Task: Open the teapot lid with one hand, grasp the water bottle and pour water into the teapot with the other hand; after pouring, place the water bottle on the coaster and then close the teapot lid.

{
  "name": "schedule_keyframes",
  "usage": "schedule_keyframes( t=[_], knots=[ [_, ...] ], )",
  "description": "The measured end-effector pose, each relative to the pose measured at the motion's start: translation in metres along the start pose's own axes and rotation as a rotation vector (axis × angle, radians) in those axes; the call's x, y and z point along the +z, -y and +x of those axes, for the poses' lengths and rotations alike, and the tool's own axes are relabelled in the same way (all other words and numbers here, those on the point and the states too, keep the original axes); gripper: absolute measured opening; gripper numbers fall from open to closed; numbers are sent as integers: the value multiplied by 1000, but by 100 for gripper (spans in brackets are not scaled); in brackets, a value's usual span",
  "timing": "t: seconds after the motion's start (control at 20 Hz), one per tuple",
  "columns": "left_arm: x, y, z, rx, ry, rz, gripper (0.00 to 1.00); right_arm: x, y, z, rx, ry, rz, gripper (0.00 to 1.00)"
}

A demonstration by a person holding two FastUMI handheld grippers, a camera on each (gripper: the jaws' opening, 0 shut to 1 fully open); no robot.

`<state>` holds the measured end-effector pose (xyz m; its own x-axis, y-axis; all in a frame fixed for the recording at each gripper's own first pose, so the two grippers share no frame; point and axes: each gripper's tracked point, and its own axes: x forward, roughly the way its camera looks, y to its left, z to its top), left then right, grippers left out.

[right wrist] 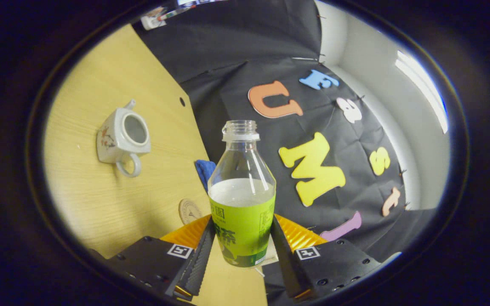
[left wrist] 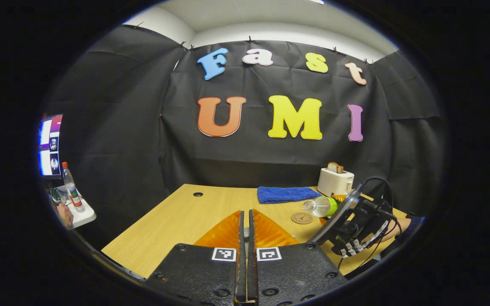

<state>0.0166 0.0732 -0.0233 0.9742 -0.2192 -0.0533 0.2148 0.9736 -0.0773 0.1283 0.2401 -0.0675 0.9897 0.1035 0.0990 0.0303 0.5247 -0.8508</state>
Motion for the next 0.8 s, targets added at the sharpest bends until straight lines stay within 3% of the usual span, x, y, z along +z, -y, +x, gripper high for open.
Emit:
schedule_keyframes(
  t=[0.2, 0.35, 0.6, 0.75, 0.8],
  knots=[
    [-1, 0, 2, 5, -4, -7, 4, -16, -9, 3, 121, -49, 226, 75],
    [0, 0, 1, 7, -2, -8, 4, -16, -15, 0, 229, -71, 460, 76],
    [6, 10, -2, -22, 10, -9, 4, 0, 19, 12, 267, -51, 828, 75],
    [7, 12, -3, -20, 20, -8, 4, 14, 27, 29, 346, -69, 1076, 75],
    [5, 14, -2, -18, 13, -12, 4, 19, 31, 39, 346, -57, 1110, 74]
  ],
)
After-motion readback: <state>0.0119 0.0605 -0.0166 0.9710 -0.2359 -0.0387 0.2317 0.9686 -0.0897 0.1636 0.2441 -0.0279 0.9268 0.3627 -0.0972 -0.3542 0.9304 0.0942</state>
